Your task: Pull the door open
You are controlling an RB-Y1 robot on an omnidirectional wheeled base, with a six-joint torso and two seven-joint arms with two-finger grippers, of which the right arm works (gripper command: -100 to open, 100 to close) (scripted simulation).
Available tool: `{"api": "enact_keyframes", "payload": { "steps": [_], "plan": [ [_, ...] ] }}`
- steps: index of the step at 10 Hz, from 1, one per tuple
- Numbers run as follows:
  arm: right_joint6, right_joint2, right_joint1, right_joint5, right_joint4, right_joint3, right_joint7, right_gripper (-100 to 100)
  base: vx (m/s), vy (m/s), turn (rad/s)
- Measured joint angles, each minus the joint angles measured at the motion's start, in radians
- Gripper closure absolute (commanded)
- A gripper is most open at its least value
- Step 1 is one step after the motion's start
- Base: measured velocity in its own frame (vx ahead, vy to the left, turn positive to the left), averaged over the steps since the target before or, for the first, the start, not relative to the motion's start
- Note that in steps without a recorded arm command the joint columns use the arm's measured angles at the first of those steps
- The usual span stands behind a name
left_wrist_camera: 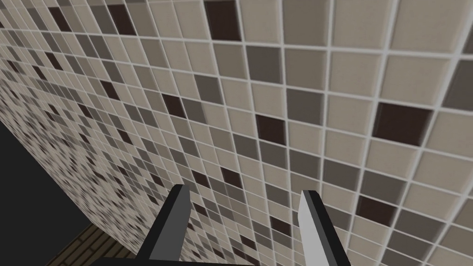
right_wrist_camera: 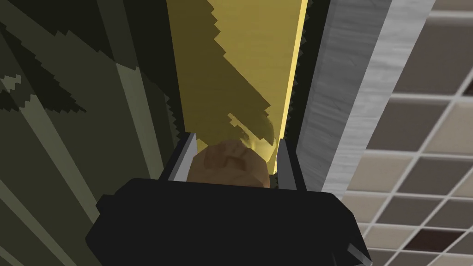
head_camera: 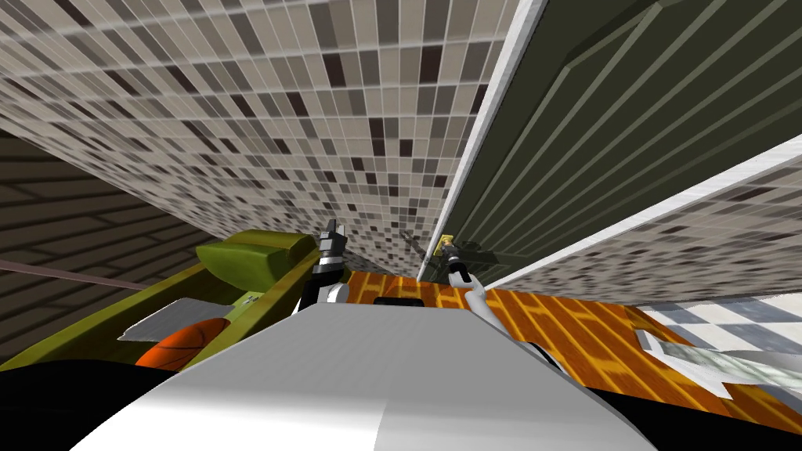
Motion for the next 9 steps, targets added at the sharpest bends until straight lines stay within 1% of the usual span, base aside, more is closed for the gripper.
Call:
{"api": "enact_keyframes", "payload": {
  "steps": [5,7,9],
  "plan": [
    [0.004,0.001,0.003,0.001,0.002,0.002,0.001,100,-0.013,-0.002,0.007],
    [0.004,-0.001,0.0,-0.005,0.007,0.002,-0.03,100,-0.022,-0.019,0.032],
    [0.002,-0.001,-0.006,-0.014,0.012,0.003,-0.074,100,-0.033,-0.018,0.038]
  ]
}}
